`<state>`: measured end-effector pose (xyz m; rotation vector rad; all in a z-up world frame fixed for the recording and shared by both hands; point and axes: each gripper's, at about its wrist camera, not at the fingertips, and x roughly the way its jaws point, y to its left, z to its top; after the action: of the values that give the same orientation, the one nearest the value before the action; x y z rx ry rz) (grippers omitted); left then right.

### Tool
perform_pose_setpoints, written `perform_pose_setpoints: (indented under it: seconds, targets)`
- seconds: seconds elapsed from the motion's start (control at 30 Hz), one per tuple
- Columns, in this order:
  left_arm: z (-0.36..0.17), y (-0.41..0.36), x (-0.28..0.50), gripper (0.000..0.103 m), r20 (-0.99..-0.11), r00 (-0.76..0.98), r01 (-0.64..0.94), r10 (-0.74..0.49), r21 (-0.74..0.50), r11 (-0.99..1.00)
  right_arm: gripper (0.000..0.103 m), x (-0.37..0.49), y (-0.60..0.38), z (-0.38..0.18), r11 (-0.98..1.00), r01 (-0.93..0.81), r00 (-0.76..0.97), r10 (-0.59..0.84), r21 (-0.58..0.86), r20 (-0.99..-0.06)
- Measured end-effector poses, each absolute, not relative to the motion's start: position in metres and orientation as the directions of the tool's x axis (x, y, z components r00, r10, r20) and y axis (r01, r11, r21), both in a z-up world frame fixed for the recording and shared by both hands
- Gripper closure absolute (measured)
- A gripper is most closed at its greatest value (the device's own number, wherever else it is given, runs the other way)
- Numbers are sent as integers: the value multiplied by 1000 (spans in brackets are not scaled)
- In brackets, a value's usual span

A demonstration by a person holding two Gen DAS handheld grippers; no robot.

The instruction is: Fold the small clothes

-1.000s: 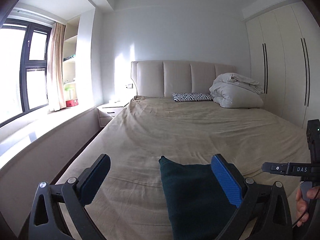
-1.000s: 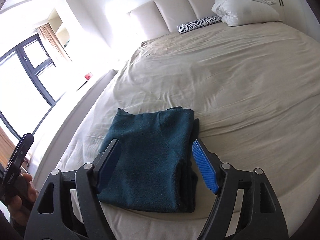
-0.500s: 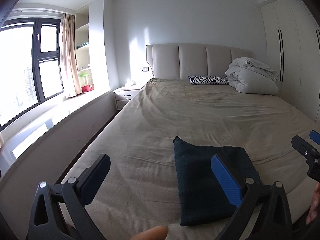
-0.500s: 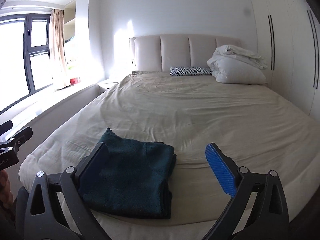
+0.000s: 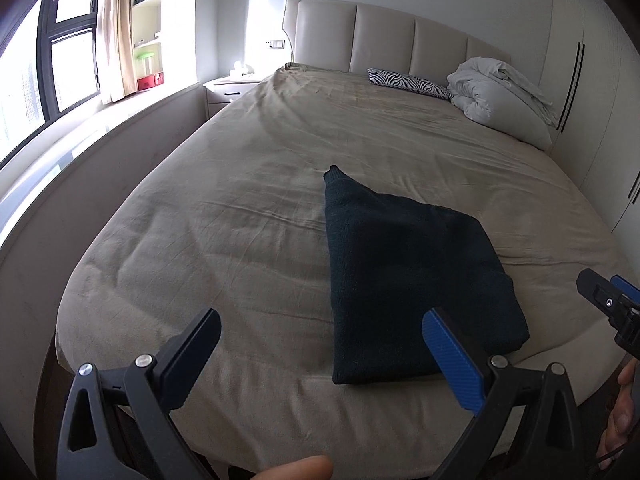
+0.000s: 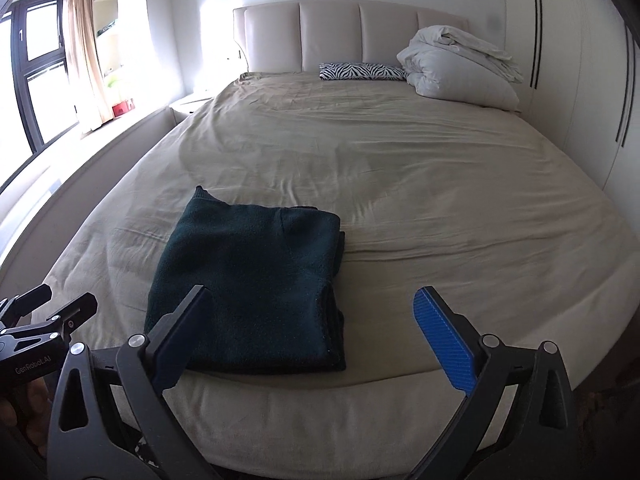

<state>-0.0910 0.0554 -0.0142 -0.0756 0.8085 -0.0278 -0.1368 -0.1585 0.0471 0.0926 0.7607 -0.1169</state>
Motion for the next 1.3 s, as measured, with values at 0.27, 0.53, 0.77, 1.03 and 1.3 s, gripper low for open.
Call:
perform_pose_setpoints:
  seconds: [0.27,0.53,0.77,1.03,1.3]
  targets:
    - [-28,56,-88,0,-749,660,-9,-52,-78,997,1,-130,-160,24,985,170,665,-100,19,-740]
    - [-31,57,-86,0,-756,653,-14,-47,-73,997,1,-126,-150,13,990,140,643,-87,5,-761]
    - [-32,58,-85,0,-757,651,-13,-46,-71,997,1,-123,-151,9,990,141,633,-81,12,-770]
    - [-32,58,-85,0,-757,652,-13,-44,-69,998,1,-122,-150,6,990,142,625,-75,19,-777]
    - [-32,58,-85,0,-758,651,-13,-43,-67,998,1,-121,-151,5,990,143,622,-74,20,-779]
